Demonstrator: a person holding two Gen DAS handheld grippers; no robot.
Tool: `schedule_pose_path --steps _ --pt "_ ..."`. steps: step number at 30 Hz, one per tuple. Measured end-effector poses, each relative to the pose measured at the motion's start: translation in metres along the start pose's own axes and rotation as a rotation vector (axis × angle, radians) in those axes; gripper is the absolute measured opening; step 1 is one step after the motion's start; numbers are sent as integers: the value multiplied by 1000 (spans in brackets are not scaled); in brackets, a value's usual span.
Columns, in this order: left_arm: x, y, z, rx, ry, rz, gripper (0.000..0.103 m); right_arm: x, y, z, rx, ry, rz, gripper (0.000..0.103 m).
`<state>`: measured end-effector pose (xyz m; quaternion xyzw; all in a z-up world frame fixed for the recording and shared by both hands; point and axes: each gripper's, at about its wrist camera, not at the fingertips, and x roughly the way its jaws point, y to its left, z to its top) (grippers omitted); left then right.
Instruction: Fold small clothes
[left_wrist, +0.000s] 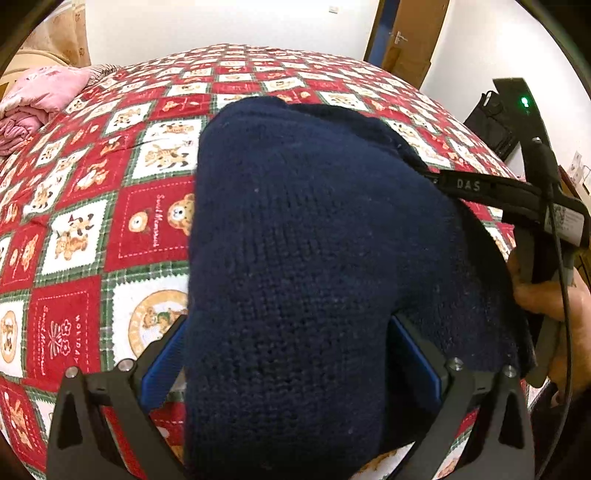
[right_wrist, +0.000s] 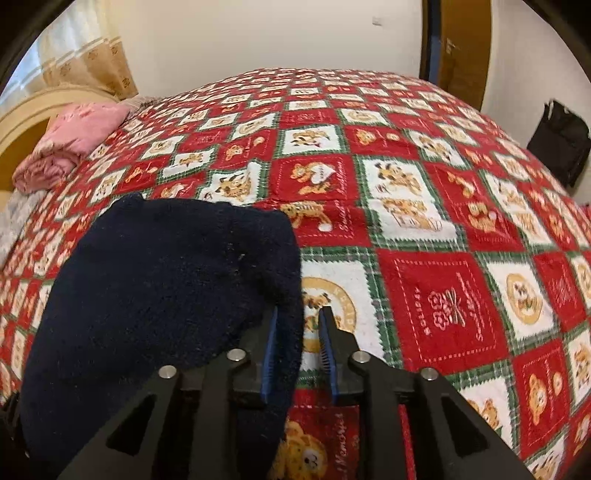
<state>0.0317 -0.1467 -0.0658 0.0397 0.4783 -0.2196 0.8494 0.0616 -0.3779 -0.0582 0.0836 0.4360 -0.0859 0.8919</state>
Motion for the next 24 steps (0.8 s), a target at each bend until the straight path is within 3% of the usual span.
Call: schedule_pose_path --steps 7,12,13,17,21,24 --pt "0 1 -1 -7 7 -4 103 -12 -5 -5 40 -6 59 29" --pt "-6 8 -5 0 27 -30 103 -66 -13 -27 77 -78 166 29" --pt "-11 10 -7 9 21 -30 103 -82 -13 -38 68 -91 183 32" --pt "-28 13 -15 48 -19 -7 103 -125 -14 -84 60 -133 208 65" --pt "-30 21 -20 19 -12 -7 103 -131 -14 -122 128 -94 299 66" --pt "-30 26 -23 -18 10 -11 103 -123 -4 -137 123 -75 305 66"
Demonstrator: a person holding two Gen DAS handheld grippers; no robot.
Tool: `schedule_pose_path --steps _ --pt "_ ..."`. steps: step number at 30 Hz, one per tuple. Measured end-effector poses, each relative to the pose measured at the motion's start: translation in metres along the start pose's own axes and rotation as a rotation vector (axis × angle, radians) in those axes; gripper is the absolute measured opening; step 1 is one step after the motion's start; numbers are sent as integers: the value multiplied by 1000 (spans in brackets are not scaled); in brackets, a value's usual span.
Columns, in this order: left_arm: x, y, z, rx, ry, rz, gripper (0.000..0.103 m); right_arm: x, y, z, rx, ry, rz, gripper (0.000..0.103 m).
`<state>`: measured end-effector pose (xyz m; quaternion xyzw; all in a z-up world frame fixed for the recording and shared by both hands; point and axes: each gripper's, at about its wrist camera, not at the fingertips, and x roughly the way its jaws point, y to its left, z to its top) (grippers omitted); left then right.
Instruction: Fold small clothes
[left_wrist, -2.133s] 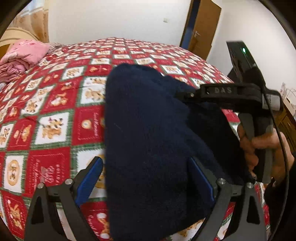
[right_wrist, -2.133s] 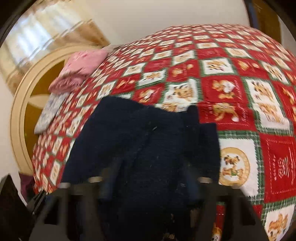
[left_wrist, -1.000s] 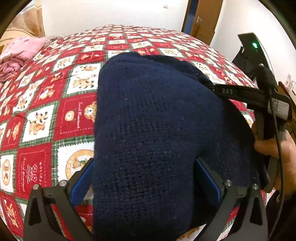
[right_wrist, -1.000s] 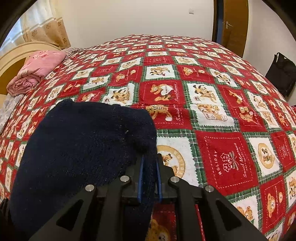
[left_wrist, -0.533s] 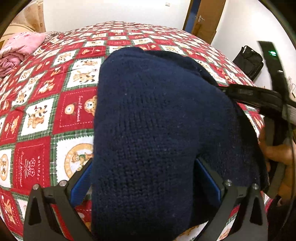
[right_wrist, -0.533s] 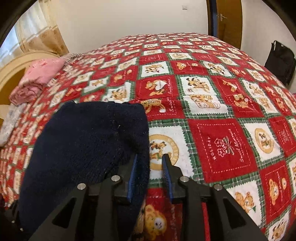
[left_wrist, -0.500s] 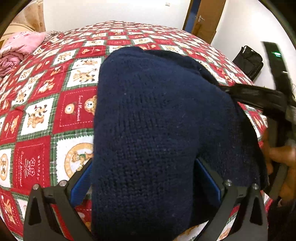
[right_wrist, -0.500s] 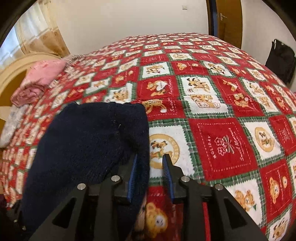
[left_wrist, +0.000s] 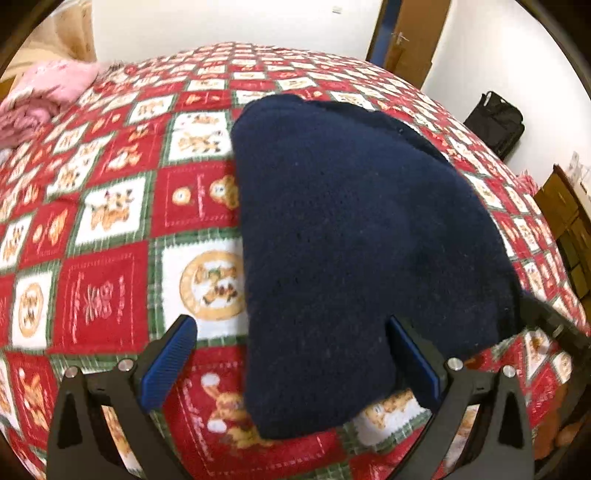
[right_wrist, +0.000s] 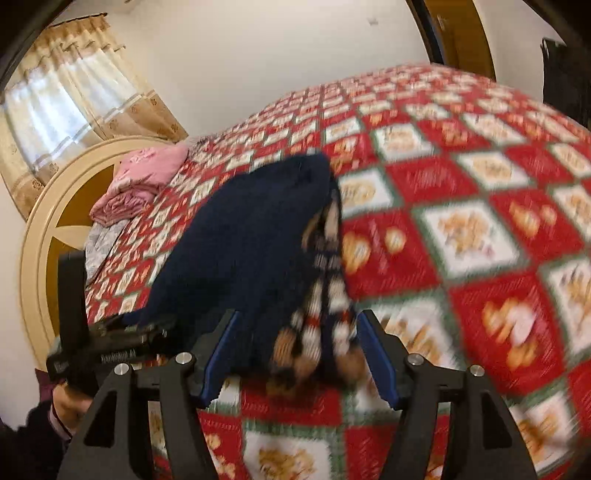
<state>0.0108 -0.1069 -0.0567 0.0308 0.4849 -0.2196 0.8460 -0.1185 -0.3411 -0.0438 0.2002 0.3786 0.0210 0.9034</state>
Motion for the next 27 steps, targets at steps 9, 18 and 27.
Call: schedule_pose_path --steps 9,18,27 --pt "-20 19 -8 -57 -34 14 103 5 19 -1 -101 11 -155 16" --pt "-13 21 -9 -58 -31 27 103 13 -17 -8 13 64 -129 16" --pt "-11 27 -11 -78 4 5 103 4 -21 -10 27 95 -79 33"
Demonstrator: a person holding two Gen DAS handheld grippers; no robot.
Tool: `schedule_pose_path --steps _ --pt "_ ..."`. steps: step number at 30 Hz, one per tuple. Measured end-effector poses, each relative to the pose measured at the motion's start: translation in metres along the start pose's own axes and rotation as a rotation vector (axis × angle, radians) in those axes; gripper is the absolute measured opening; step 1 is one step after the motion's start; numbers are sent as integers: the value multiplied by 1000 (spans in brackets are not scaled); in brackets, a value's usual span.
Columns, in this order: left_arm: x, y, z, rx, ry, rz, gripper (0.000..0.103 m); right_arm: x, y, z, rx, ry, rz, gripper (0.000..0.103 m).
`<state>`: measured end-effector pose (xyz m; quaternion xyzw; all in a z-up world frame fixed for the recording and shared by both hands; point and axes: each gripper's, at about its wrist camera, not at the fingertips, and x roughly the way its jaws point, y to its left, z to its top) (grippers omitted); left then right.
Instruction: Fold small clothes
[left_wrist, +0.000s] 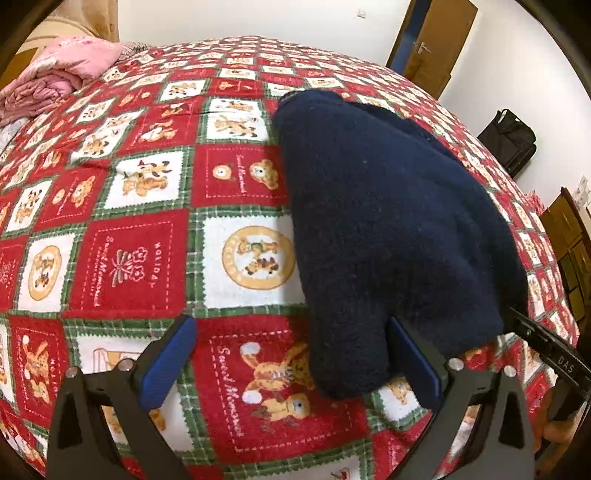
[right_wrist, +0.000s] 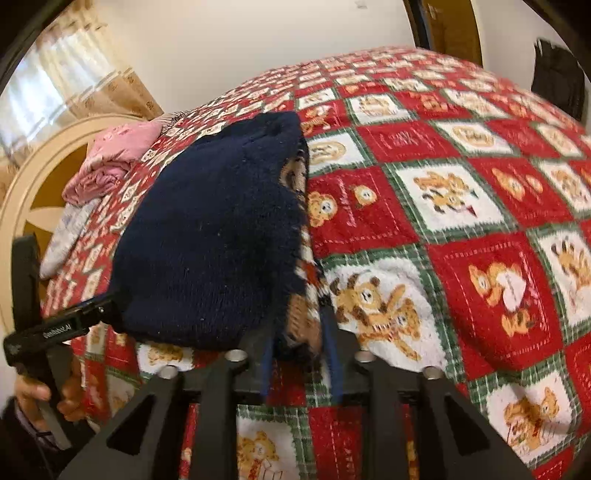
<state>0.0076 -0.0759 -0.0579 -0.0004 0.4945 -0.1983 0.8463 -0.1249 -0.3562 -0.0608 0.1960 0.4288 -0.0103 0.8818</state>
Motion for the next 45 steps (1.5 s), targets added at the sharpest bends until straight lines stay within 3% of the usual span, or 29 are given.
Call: schedule_pose_path --steps 4,6,7,8,13,17,24,27,37,45 --pt "-19 1 9 25 -59 4 103 -35 3 13 -6 -72 47 34" --pt "-23 4 22 9 -85 -11 103 -47 6 27 -10 -113 51 54" --pt "-23 4 30 -6 -88 -22 103 -48 8 34 -10 -129 60 70" --pt "-22 5 36 -18 -86 -32 103 -48 10 41 -12 -142 69 74" --pt "-8 -6 62 -14 -77 -66 103 -9 18 78 -25 -117 75 74" --pt "18 -18 72 22 -47 -16 103 32 11 95 25 -79 55 74" --pt "49 -12 60 -51 35 -96 103 71 1 75 103 -17 154 74" --pt "53 -9 56 -88 45 -128 103 71 -1 66 108 -36 186 74" --pt "52 -15 53 -57 54 -130 103 72 -3 64 106 -31 204 75" --pt "58 -26 52 -25 66 -142 103 76 6 62 74 -45 164 79"
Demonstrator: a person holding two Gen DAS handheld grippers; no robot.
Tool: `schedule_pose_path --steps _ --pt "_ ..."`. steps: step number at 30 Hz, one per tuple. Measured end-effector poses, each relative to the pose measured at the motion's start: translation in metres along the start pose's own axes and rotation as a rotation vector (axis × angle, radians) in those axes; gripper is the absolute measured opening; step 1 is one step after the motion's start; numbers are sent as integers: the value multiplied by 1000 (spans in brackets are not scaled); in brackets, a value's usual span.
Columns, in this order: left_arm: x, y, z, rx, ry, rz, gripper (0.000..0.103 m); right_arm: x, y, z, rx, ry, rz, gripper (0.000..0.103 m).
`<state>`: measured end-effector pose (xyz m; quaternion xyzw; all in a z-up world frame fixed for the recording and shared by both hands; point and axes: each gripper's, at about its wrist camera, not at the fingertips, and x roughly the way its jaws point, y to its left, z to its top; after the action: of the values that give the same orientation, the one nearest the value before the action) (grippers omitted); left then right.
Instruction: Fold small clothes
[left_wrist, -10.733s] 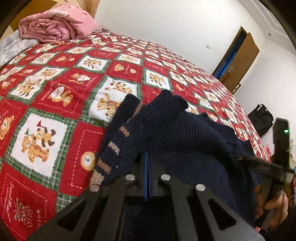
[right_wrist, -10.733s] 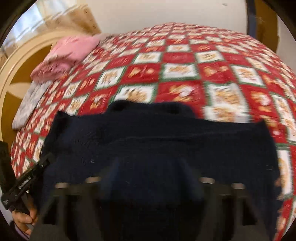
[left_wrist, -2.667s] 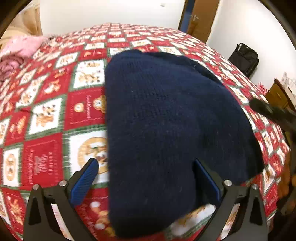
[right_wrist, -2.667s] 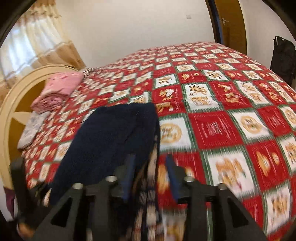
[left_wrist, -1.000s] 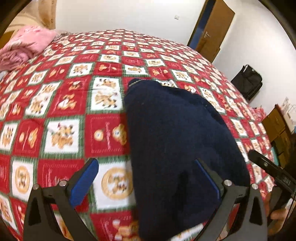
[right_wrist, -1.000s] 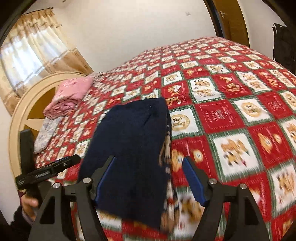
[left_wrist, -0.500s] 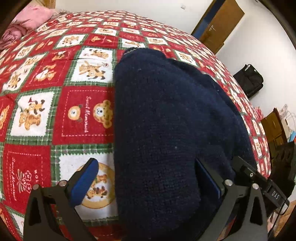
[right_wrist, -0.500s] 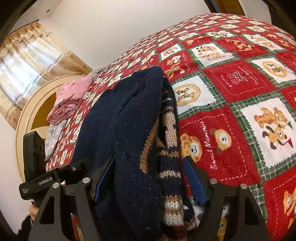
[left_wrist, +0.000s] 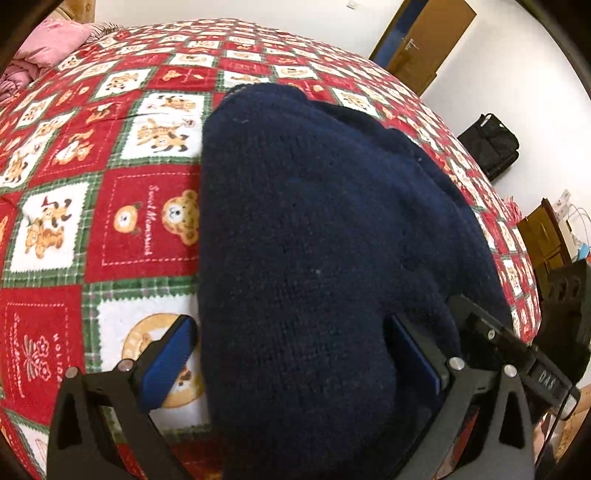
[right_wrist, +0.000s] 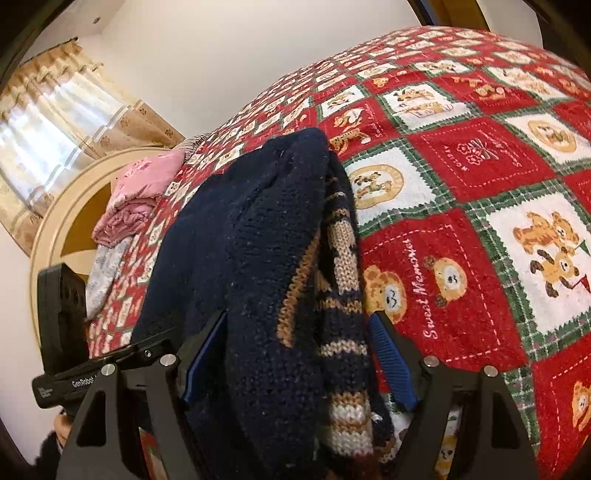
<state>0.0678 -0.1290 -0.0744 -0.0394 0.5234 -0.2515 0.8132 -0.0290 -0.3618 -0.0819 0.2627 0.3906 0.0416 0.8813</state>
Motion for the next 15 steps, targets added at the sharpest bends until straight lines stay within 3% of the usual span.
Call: schedule_pose_path --steps 6,10,15 --pt "1 0 2 5 -1 -7 102 0 0 -1 -3 -4 -1 80" --pt "-4 -3 -2 1 -10 -33 91 0 1 -1 -22 -9 -13 79" --pt "-5 1 -4 -20 -21 -63 84 -2 7 -5 -63 -7 -18 66"
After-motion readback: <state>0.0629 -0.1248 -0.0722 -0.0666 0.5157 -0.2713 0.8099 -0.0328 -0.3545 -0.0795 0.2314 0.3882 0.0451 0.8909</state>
